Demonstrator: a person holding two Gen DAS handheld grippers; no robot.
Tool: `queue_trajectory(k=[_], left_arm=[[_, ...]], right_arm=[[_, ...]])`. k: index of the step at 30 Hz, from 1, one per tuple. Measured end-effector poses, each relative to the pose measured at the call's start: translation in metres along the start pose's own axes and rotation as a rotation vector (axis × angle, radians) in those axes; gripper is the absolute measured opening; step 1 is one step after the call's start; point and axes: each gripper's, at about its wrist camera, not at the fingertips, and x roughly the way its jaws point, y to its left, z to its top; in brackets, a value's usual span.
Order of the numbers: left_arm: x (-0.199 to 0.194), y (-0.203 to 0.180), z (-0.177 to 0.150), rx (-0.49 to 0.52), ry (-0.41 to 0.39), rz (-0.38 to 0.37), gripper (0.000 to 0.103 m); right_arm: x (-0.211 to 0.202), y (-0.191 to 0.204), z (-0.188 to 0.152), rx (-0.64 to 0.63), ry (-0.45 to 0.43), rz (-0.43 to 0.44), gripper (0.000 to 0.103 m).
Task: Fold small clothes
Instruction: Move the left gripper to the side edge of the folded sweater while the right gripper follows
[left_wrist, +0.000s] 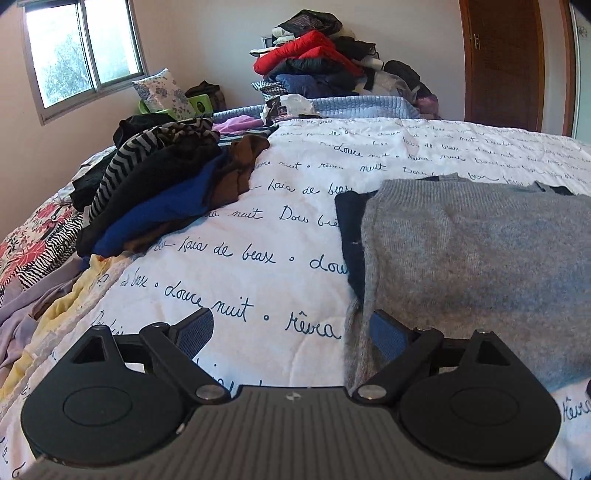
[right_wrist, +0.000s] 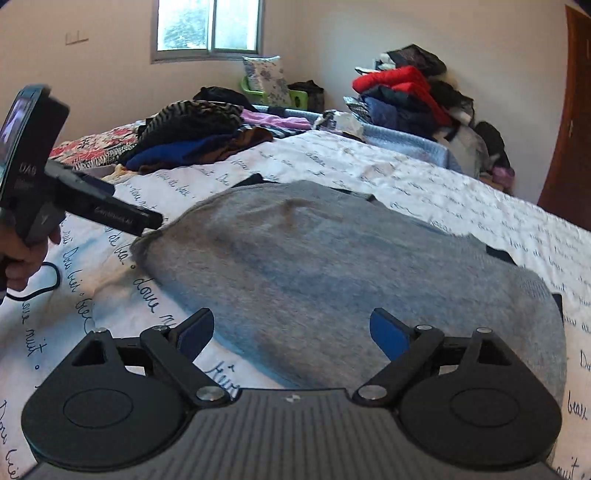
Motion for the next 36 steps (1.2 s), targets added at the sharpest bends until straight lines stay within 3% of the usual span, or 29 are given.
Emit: queue_trajectory(k=[7, 18, 24, 28, 36], left_arm=[[0.006, -0.011, 0.017, -0.067, 0.020, -0.024, 0.090], [0.018, -0.033, 0.031, -0.001, 0.017, 0.000, 0.090], [0.034, -0.022, 0.038, -0.040, 0.057, -0.032, 0.090], [0.048, -0.008, 0.046, -0.114, 0.098, -0.115, 0.090], [0.095, 0.021, 0.056, -0.302, 0.217, -0.357, 0.090]], right_arm=[[0.003, 0.035, 0.001, -0.106, -0.032, -0.040, 0.092], [0.010, 0.061, -0.009, -0.246, -0.048, -0.133, 0.092], [0.022, 0.077, -0.016, -0.353, -0.040, -0.178, 0.092], [0.032, 0.086, -0.021, -0.404, -0.048, -0.224, 0.092], [0.048, 0.097, -0.025, -0.467, -0.059, -0.267, 0.092]])
